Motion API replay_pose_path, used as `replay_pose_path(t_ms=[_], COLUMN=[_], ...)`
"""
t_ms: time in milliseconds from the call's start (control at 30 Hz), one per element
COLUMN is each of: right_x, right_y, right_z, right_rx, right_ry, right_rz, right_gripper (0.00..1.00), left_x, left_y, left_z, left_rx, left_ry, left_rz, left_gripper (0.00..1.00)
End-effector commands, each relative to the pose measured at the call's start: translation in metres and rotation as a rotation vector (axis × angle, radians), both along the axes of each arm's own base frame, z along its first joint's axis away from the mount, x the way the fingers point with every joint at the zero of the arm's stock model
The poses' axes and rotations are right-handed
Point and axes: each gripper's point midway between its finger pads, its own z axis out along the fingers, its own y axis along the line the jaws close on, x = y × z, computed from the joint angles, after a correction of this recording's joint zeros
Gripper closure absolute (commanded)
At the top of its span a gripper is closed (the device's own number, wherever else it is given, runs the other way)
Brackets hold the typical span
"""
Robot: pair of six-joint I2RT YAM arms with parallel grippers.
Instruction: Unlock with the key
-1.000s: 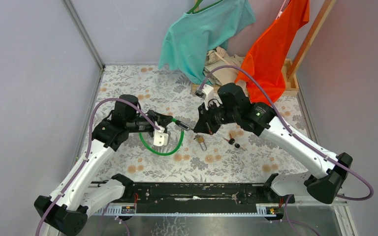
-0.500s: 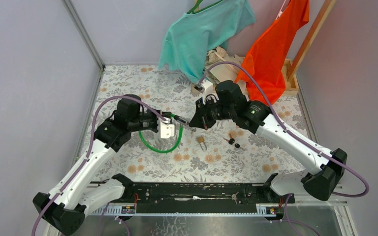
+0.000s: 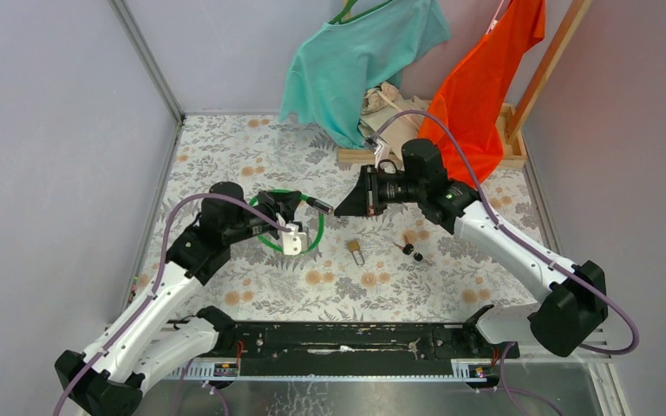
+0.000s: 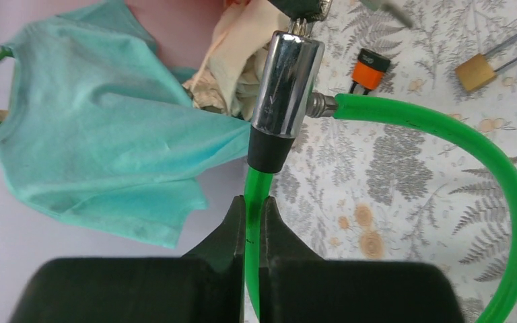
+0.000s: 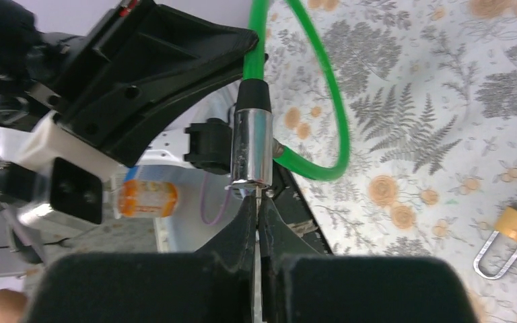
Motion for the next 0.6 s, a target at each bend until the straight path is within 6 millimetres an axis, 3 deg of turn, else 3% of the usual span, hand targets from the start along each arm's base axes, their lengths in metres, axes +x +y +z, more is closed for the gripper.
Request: replay_pose_path(t_ms=[0,300,567], right_x=[-0.008,-0.011,-0.002], right_y=[0.011,0.012,0.006], right_z=[0.050,0.047,0.047], right_rx=[0.199,0.289,0.382], right_ry=[-0.011,0.176,0.317], right_rz=[0.077,0.120,0.104], right_gripper=[1.00,1.00,1.00], left_x=[-0.014,-0.014,-0.011], left_y=[-0.025,-0.018,-0.011], left_z=[0.065,0.067,0.070], left_rx=[-0.115,-0.081,-0.107], left_ry=[-0.326,-0.533,-0.478], left_rz=[-0.149,-0.122,-0.065], left_gripper=[1.00,1.00,1.00])
